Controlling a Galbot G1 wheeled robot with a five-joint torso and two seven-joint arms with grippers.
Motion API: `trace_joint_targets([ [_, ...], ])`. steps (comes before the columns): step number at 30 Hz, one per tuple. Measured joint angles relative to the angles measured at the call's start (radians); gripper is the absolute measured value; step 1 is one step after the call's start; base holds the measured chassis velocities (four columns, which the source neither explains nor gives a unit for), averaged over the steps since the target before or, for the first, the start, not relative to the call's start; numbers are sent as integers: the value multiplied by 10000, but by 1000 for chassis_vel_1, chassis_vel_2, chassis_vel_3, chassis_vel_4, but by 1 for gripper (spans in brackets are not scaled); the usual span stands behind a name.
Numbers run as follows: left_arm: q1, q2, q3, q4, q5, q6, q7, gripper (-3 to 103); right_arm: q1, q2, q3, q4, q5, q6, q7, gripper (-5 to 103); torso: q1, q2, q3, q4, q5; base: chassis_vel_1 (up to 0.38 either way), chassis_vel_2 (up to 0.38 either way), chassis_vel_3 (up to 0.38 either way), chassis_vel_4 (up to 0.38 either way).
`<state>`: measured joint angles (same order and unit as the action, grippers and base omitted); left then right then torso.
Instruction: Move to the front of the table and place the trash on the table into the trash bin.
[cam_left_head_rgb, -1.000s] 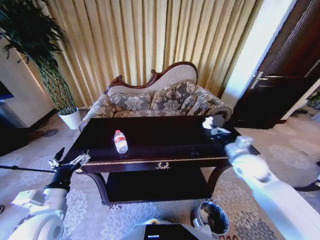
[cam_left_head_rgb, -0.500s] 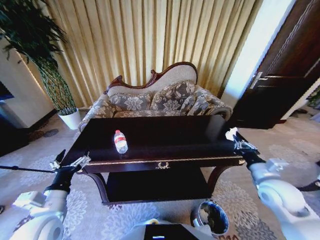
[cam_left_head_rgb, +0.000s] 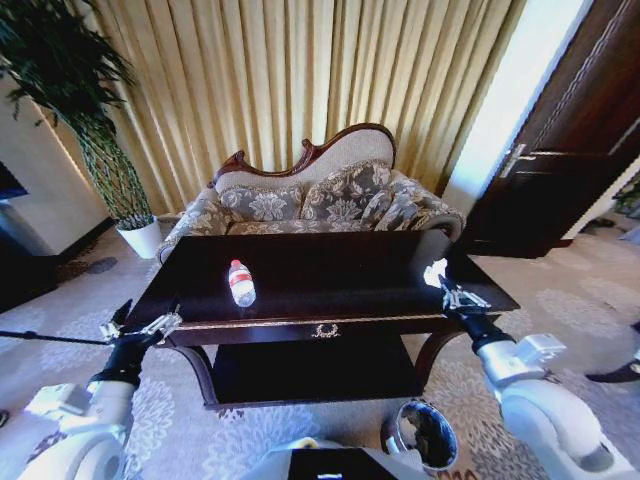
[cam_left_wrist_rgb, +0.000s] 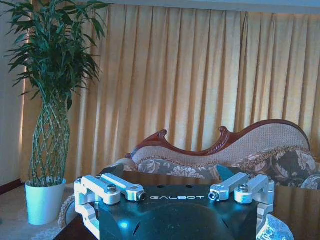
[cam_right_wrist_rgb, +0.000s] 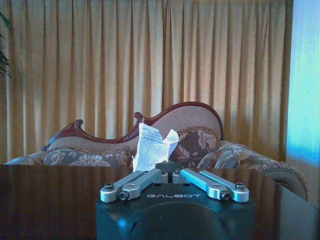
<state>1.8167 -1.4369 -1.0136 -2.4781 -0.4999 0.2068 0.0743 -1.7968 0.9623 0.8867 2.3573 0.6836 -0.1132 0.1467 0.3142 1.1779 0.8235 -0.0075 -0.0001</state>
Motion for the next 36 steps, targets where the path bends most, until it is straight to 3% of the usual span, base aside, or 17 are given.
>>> trace_joint_targets([
  [27,11,-92,-17,-33,23,29,1,100,255,220,-477,234,-308,-376,44,0,0,0,0,0,0,102,-105,-97,102],
  [32,-13,-125,-12,-34,34,8,1,100,405,291,-662,-114,-594,-329,72,0,-2,1,-1,-1,0,121,-132,-114,138],
  [36,-31,-172,-15,-49,44,3,-5,100,652,475,-1163,-1505,-1087,-215,267,0,-7,5,-4,-2,0,69,-73,-71,64],
])
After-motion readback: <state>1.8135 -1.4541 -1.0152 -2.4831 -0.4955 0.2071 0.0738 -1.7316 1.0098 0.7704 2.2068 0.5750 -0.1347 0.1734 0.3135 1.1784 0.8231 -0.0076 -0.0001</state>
